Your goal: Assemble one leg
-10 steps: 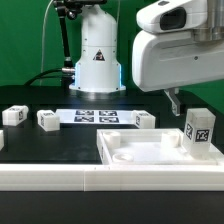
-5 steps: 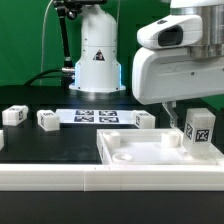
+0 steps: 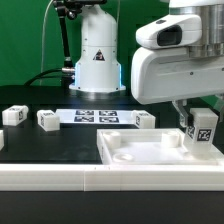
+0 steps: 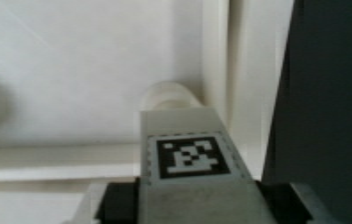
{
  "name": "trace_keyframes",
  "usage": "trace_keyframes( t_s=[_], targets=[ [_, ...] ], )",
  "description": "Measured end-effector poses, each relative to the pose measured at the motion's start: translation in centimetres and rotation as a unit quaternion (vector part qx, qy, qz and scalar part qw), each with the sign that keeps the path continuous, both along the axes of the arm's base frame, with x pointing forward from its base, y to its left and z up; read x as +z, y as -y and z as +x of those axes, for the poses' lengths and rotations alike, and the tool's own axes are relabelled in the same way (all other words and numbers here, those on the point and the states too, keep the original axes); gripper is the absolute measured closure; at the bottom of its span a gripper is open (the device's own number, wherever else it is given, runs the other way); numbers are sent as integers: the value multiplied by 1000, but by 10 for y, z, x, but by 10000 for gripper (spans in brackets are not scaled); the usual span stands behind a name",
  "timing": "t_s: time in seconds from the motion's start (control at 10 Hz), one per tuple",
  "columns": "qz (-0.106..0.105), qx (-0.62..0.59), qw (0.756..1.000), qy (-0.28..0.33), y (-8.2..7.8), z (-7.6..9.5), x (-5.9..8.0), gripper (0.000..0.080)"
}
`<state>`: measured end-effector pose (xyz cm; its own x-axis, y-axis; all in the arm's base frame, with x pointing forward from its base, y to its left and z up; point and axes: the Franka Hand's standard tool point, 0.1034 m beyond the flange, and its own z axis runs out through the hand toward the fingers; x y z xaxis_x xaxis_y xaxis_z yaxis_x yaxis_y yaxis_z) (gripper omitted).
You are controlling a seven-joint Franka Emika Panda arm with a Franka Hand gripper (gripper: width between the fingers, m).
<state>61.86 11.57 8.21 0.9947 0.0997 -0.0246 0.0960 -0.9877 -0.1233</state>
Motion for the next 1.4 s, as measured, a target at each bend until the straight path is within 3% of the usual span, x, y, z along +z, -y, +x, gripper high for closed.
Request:
trace_keyframes(
  t_s=[0.4, 0.7, 1.0, 1.4],
  targets=[
    [0, -23, 1000, -2, 0, 0, 0, 505],
    [-9, -198, 980, -12, -2, -6, -3, 505],
    [-11, -351, 936, -22, -5, -6, -4, 504],
    [-2, -587, 807, -64, -20, -9, -6, 504]
  ],
)
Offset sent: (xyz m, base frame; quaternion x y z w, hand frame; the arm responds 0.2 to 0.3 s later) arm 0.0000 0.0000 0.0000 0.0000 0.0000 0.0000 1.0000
